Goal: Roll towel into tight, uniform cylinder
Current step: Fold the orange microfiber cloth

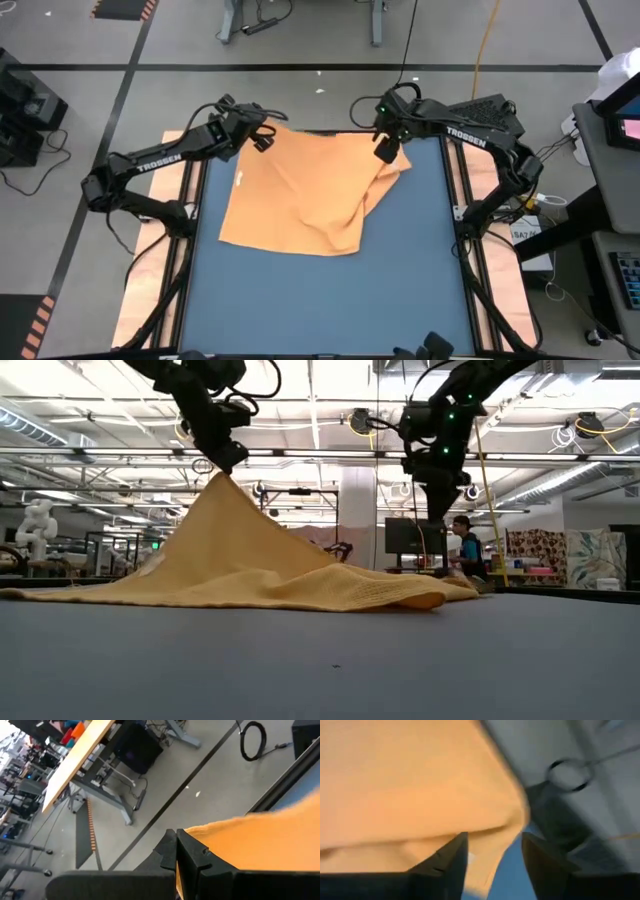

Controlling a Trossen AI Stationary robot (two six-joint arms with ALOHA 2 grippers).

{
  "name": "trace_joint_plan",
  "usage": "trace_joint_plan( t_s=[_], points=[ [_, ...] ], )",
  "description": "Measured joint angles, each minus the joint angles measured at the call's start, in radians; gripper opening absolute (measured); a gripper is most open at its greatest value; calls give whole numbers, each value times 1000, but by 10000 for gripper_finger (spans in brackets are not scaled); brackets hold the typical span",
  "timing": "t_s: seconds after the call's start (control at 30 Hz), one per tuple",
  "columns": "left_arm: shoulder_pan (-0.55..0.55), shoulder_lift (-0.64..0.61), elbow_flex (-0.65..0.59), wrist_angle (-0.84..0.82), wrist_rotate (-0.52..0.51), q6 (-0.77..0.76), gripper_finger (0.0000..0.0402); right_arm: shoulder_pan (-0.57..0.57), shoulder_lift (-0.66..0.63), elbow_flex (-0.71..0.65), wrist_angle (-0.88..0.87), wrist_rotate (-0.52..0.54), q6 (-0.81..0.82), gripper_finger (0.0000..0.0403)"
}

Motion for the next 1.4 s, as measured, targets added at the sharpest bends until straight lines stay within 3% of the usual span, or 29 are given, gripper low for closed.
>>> trace_joint_plan(
  t_s=[0.1,0.27,0.53,0.7,0.93,1.2,1.4],
  points=[
    [16,0,0,-1,-1,4,1,5,-1,0,-47,-73,91,209],
    [57,0,0,1,-26,45,1,13,-5,-46,-41,-39,171,218],
    [154,0,0,55,-38,72,1,6,-4,-337,170,-46,350,215],
    [173,0,0,57,-2,107,1,-12,-7,-435,309,-30,393,215],
    [175,0,0,57,48,111,1,-99,-8,-443,432,-21,411,215],
    [175,0,0,56,71,109,1,-175,-8,-442,438,-186,398,215],
    [174,0,0,55,97,108,1,-222,-8,-427,439,-116,426,215]
  ],
)
